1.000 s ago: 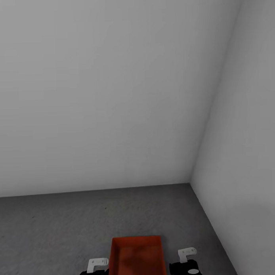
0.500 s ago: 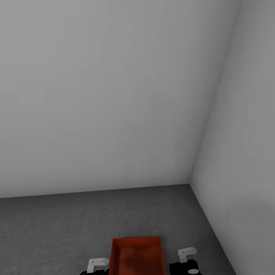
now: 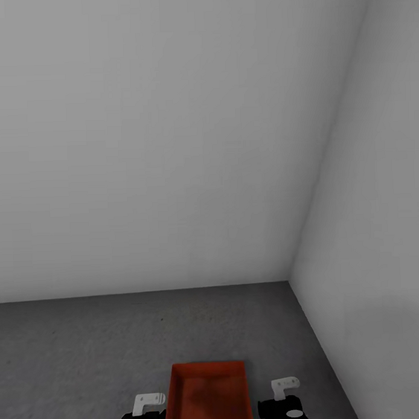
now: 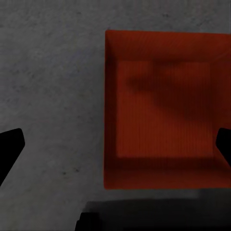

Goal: Move the two storage containers from the living room to the garage. In the garage, place one container on the floor and stack the other container on top of it (either order is fine).

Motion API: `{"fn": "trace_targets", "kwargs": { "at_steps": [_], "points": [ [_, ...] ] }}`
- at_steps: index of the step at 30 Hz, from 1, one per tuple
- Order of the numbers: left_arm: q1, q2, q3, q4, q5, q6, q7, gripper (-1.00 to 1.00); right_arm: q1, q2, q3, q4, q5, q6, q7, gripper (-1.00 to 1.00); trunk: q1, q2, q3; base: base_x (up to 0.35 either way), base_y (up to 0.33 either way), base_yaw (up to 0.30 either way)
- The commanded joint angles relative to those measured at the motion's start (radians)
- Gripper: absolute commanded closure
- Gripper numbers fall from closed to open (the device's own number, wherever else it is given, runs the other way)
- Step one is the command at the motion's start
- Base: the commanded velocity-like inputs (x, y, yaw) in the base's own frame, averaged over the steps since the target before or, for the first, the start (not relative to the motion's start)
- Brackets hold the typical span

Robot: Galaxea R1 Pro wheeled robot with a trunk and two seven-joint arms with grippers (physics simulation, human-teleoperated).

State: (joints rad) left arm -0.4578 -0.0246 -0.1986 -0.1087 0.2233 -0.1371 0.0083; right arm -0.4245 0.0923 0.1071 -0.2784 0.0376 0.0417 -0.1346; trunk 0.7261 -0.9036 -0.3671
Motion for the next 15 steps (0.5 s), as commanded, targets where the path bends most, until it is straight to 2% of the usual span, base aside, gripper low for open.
{"fn": "trace_targets", "kwargs": {
  "at_steps": [1, 15],
  "points": [
    [-0.001, 0.000, -0.008, 0.001, 0.010, -0.004, 0.001, -1.00, 0.000, 0.000, 0.007, -0.001, 0.004, 0.004, -0.006, -1.00, -0.004, 0.007, 0.002, 0.000, 0.000, 0.000],
    [-0.001, 0.000, -0.008, 0.001, 0.010, -0.004, 0.001, -1.00, 0.000, 0.000, 0.006, -0.001, 0.004, 0.004, -0.006, -1.00, -0.058, 0.105, 0.046, 0.000, 0.000, 0.000]
  ]
}}
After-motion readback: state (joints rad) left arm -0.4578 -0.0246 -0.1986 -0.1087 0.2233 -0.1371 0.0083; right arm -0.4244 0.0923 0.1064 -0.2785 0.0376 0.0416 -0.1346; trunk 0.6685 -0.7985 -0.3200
